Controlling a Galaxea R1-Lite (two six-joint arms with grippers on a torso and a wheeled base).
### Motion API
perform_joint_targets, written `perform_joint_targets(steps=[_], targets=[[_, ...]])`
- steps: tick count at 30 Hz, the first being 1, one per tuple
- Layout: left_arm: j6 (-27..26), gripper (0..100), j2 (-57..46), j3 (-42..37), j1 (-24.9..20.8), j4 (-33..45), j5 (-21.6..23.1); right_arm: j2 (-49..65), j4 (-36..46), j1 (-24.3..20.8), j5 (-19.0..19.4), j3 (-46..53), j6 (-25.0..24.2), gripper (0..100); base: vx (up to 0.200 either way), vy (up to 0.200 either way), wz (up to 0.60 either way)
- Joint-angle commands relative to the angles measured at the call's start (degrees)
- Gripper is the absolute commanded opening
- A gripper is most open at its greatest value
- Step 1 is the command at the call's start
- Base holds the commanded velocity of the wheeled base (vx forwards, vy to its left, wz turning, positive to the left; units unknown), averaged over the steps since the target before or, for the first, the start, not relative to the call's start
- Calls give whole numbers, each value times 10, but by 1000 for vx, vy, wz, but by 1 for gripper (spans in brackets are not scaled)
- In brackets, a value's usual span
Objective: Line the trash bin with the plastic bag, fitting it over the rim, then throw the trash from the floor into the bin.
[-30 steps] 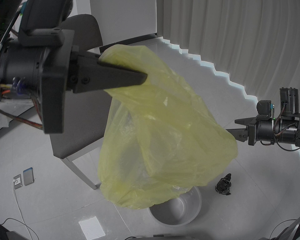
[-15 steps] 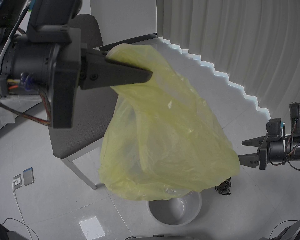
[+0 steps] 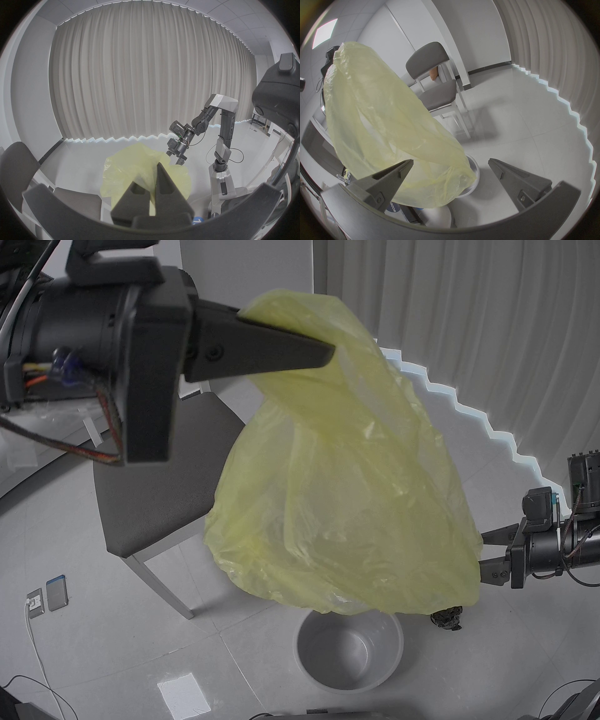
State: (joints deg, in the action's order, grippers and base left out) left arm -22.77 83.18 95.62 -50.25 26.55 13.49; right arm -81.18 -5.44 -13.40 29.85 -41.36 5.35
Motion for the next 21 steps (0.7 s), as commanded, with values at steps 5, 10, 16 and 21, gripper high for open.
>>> perform_joint_targets(steps=[5,10,16,21], targets=[[0,0,8,3,-1,-7,0,-26,0,1,11,1,4,100,0,0,0],[-1,0,14,8,-1,-16,1,-27,0,1,17,1,4,0,0,0,0],[-2,0,14,26,3,-16,15,-24,0,-2,20,2,1,0,0,0,0],[38,0,18,8,12,-15,-26,-27,-3,0,16,-21,-16,0,0,0,0]])
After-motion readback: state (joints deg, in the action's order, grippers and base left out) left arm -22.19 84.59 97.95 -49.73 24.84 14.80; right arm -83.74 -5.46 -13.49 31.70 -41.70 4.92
